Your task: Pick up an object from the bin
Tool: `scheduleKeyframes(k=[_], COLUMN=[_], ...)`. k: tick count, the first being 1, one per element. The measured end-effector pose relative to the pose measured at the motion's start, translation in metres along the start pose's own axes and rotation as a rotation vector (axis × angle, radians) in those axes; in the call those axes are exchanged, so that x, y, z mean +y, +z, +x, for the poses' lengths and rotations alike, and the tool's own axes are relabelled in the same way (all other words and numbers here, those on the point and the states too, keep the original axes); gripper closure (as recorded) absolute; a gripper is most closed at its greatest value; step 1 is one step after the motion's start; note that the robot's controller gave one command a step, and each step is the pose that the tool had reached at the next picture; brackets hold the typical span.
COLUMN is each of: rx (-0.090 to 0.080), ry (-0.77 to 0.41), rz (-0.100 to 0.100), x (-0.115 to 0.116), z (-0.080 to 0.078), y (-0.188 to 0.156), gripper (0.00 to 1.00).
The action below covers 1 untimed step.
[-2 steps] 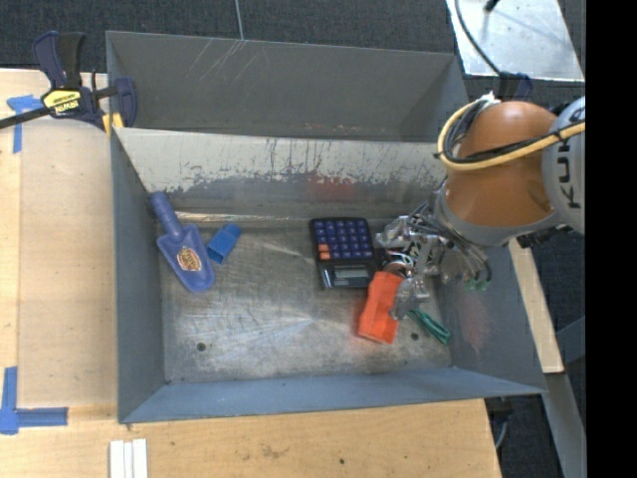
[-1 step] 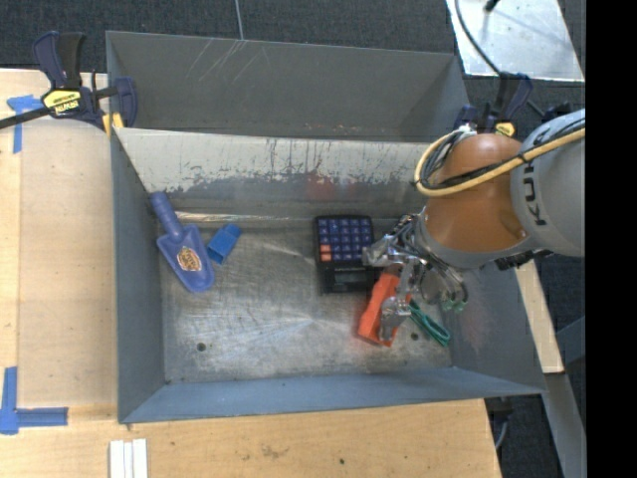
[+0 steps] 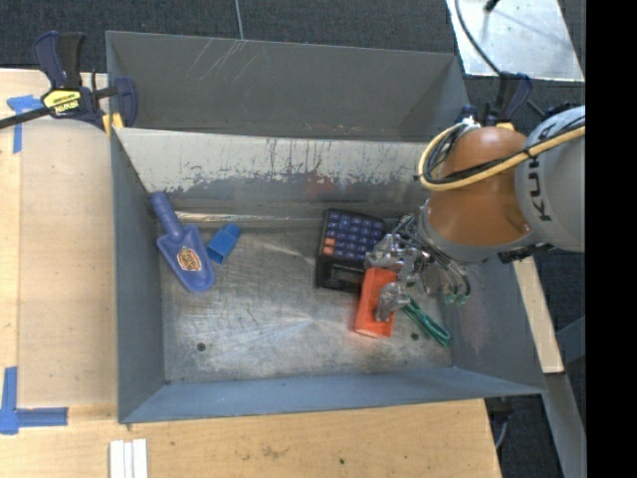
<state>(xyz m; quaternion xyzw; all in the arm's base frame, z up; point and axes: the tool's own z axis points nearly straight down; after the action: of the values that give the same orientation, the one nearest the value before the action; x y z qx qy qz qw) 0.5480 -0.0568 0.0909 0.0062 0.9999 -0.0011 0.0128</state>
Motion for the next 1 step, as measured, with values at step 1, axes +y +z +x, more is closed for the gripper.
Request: scheduleKeyframes(k=[1], rx=[0.0], ry=[0.0], rz=[0.0], x=[0.0], z=[0.0], y=[0.0], gripper=[1.0])
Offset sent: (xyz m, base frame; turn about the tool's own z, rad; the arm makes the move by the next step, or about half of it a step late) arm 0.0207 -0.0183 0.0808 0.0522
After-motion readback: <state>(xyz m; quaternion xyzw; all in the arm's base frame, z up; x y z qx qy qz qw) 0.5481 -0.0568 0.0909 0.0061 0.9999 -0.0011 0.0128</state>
